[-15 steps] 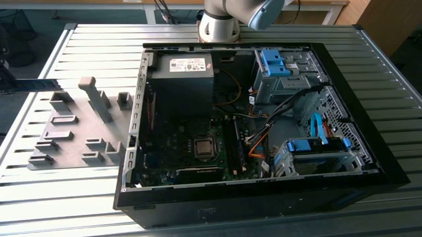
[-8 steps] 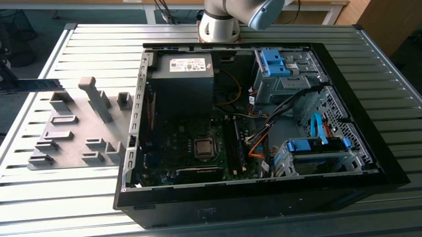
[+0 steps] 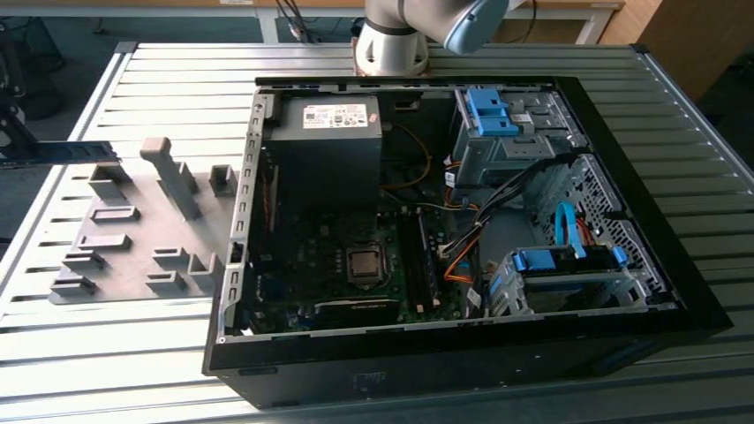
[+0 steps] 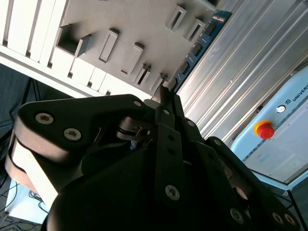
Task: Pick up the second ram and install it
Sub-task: 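Pick up the second ram and move it above second insertion slot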
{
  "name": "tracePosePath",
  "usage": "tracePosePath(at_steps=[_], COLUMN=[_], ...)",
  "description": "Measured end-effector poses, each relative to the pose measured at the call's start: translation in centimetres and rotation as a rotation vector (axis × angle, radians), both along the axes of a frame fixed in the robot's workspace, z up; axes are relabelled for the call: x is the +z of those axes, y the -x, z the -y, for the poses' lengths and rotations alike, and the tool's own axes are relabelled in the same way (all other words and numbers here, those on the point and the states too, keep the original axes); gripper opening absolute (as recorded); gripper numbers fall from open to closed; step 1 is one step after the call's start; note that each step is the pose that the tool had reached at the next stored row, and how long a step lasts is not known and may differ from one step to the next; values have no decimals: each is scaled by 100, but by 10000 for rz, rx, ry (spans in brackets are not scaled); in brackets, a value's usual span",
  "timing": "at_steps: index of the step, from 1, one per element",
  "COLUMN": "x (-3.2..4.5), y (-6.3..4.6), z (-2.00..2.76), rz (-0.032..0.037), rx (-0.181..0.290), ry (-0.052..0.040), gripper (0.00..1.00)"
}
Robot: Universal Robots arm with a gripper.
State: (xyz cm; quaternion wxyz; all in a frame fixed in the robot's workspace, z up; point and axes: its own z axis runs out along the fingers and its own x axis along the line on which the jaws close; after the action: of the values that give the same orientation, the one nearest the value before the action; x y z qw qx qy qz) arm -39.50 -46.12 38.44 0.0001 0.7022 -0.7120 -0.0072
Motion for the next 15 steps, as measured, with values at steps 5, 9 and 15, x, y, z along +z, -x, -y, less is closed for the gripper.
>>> tracePosePath(at_steps=[5,9,15], x=[0,0,0], y=[-27,-50,-86], z=[0,0,0], rz=[0,0,0], rx=[0,0,0], ry=[0,0,1], gripper=[14,14,14])
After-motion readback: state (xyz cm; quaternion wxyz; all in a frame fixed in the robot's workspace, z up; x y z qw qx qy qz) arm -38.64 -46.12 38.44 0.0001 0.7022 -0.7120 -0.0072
